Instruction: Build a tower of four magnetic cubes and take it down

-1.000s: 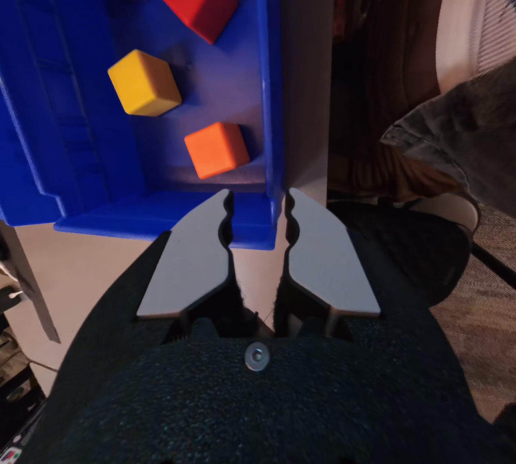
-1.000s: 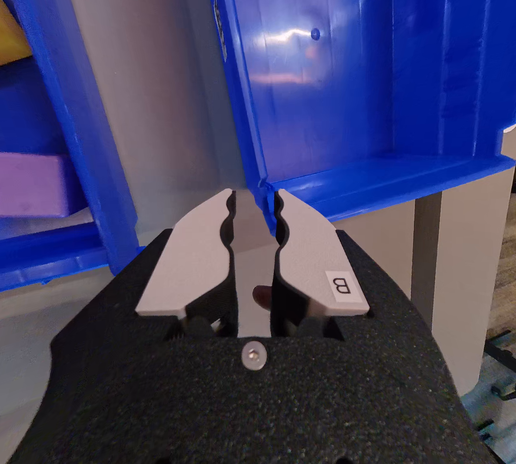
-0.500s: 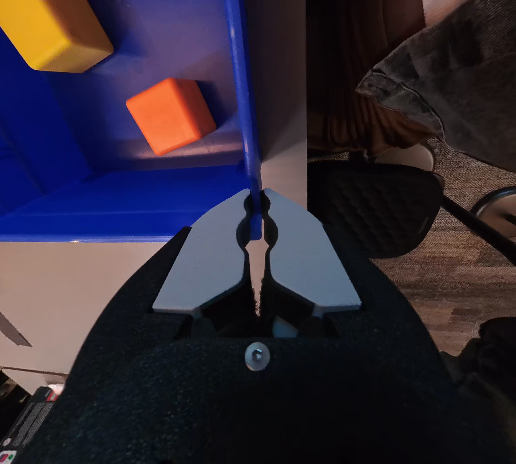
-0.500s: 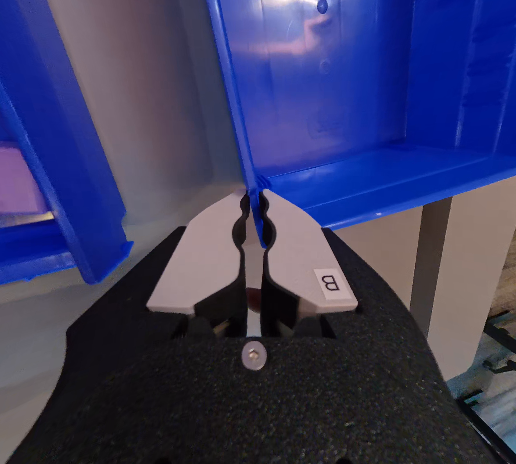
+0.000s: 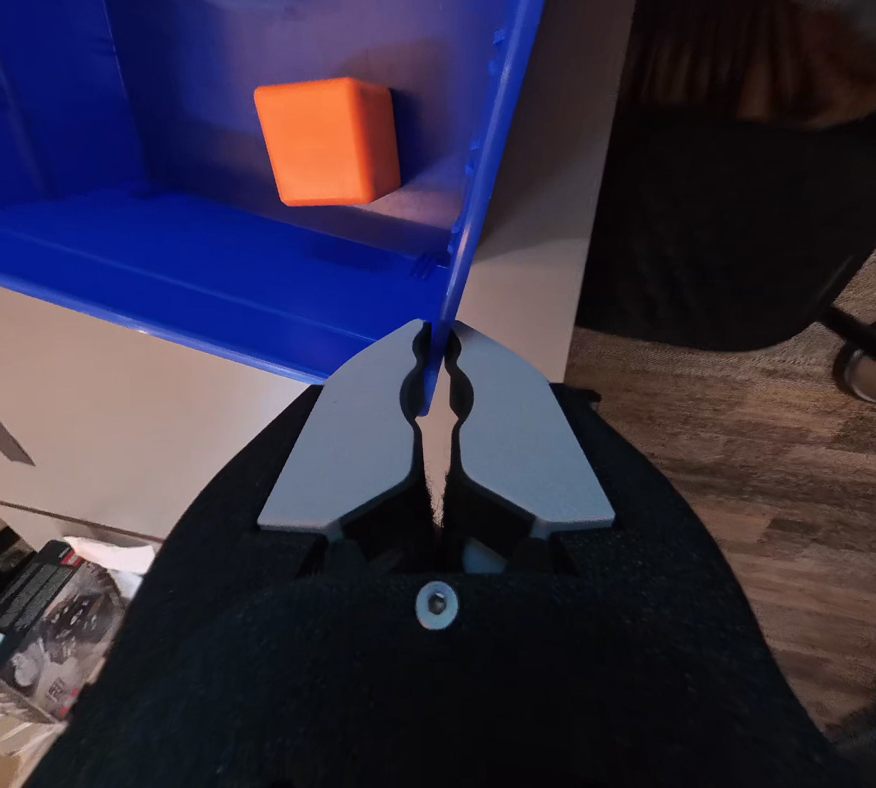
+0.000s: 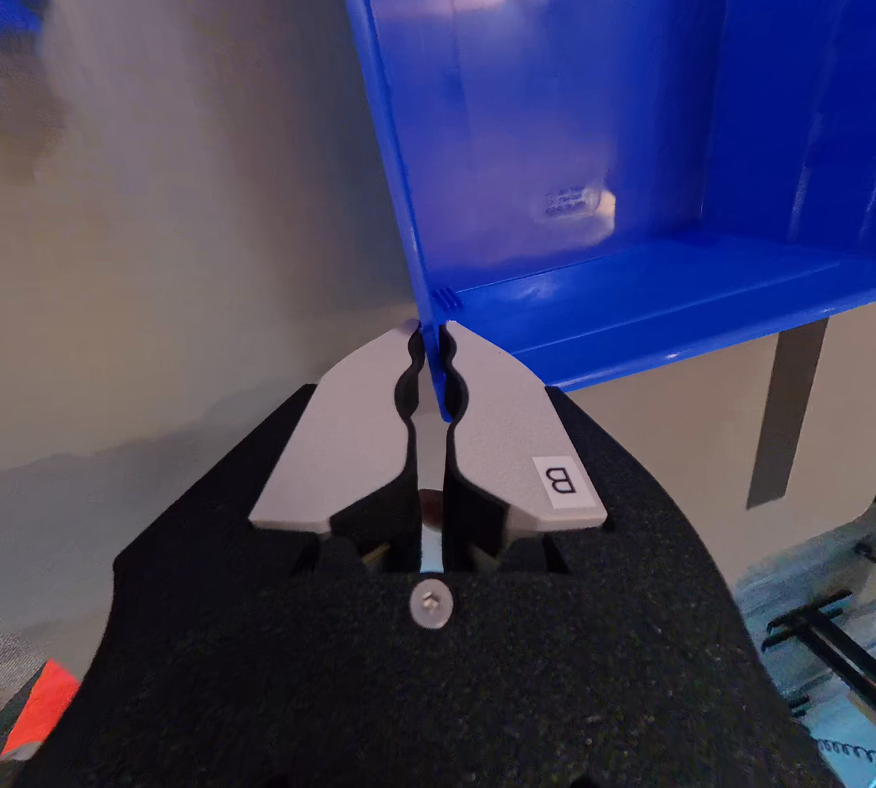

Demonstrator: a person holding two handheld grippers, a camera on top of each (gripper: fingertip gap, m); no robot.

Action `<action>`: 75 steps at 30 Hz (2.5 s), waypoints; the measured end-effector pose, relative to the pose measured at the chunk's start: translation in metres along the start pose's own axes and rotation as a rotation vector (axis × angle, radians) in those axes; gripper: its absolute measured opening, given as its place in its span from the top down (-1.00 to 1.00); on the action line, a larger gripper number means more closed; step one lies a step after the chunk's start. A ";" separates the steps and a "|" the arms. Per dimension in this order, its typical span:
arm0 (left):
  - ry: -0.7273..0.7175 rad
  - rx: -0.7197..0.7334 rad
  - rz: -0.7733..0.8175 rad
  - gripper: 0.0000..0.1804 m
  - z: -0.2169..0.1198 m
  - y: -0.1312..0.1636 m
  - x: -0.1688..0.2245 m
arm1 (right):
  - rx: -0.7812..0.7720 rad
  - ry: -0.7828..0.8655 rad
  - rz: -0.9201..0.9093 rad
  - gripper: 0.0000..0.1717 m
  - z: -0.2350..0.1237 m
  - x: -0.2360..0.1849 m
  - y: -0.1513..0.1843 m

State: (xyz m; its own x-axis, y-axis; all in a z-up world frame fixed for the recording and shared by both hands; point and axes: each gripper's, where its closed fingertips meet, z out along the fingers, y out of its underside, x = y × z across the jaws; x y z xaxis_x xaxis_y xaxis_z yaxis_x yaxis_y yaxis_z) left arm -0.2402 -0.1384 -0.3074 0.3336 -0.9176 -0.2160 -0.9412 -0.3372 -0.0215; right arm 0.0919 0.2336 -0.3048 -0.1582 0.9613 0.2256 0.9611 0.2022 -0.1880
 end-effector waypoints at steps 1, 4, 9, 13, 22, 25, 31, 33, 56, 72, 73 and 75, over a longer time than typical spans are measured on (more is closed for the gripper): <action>-0.003 0.000 0.023 0.96 0.000 0.009 -0.003 | -0.005 0.005 0.009 0.94 -0.003 -0.004 0.012; -0.015 0.016 0.098 0.95 0.002 0.035 -0.014 | -0.019 0.020 0.019 0.94 -0.013 -0.017 0.050; -0.054 0.043 0.188 0.94 0.007 0.070 -0.043 | -0.060 0.026 -0.019 0.95 -0.030 -0.036 0.115; -0.122 -0.033 0.280 0.93 0.013 0.097 -0.074 | -0.150 0.045 -0.091 0.94 -0.039 -0.037 0.166; -0.203 -0.211 0.280 0.54 0.030 0.134 -0.127 | -0.311 0.121 -0.029 0.90 -0.049 -0.012 0.234; -0.168 -0.188 0.200 0.18 0.027 0.137 -0.115 | -0.242 0.103 0.043 0.66 -0.055 -0.022 0.228; -0.105 -0.048 -0.091 -0.13 -0.011 0.125 -0.070 | 0.130 0.049 0.309 0.29 -0.084 -0.048 0.175; -0.124 0.104 -0.239 -0.17 -0.034 0.094 -0.053 | 0.348 0.042 0.364 0.21 -0.100 -0.054 0.140; -0.115 0.428 -0.800 0.00 0.014 -0.167 -0.024 | 0.103 -0.083 0.803 0.12 0.038 0.006 -0.037; -0.085 0.173 -0.715 0.75 0.057 -0.132 -0.014 | -0.155 -0.079 0.595 0.53 0.065 -0.024 -0.030; -0.086 0.174 -0.704 0.75 0.057 -0.130 -0.014 | -0.160 -0.079 0.569 0.53 0.064 -0.026 -0.029; -0.086 0.176 -0.682 0.74 0.057 -0.124 -0.013 | -0.169 -0.087 0.506 0.53 0.061 -0.035 -0.026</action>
State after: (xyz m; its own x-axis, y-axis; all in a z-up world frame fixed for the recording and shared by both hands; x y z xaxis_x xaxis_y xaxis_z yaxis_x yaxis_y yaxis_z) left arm -0.1311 -0.0725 -0.3570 0.8531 -0.4919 -0.1742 -0.5210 -0.7850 -0.3352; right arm 0.0584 0.2060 -0.3658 0.3231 0.9441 0.0651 0.9439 -0.3166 -0.0942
